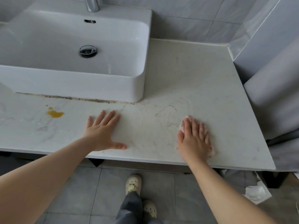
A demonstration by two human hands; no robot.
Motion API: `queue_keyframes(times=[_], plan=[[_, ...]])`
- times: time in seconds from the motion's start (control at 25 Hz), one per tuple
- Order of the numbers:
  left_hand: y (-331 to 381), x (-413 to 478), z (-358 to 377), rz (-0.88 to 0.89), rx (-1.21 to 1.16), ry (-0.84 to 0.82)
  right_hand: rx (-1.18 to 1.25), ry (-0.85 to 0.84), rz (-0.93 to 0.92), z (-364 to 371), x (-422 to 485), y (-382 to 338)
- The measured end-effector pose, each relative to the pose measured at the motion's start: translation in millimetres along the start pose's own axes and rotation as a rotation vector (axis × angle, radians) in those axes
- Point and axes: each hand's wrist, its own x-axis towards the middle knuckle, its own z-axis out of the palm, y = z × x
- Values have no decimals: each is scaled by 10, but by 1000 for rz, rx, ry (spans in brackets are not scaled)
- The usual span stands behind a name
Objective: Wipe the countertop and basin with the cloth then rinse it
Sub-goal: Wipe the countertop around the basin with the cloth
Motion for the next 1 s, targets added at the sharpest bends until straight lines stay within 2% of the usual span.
queue_keyframes(times=[0.04,0.16,0.2,0.24,0.28,0.4,0.44,0.48,0.56,0.64,0.72,1.0], plan=[[1,-4,5,3,-10,4,10,20,-49,13,-91,-184],[-12,-11,10,11,-30,14,26,28,-506,153,-414,-664],[-14,-10,3,17,-30,15,-26,5,-601,126,-400,-624],[-18,-11,-7,26,-28,10,-47,-10,-608,84,-311,-530],[-29,-13,-10,35,-26,-3,-39,-44,-518,49,-202,-431],[-99,-8,-91,87,-7,-69,36,-79,-17,-17,-82,-478],[-123,-8,-143,117,13,-102,61,-45,19,23,-148,-687],[-145,1,-192,142,33,-130,72,7,-31,57,-265,-935],[-212,19,-251,180,61,-143,43,6,-201,116,-438,-1314],[-245,17,-251,206,84,-113,-17,-32,-325,131,-383,-1329],[-257,19,-225,216,81,-84,15,-79,-271,105,-268,-1270],[-256,89,-157,221,88,-85,8,46,-84,178,-130,-1492]])
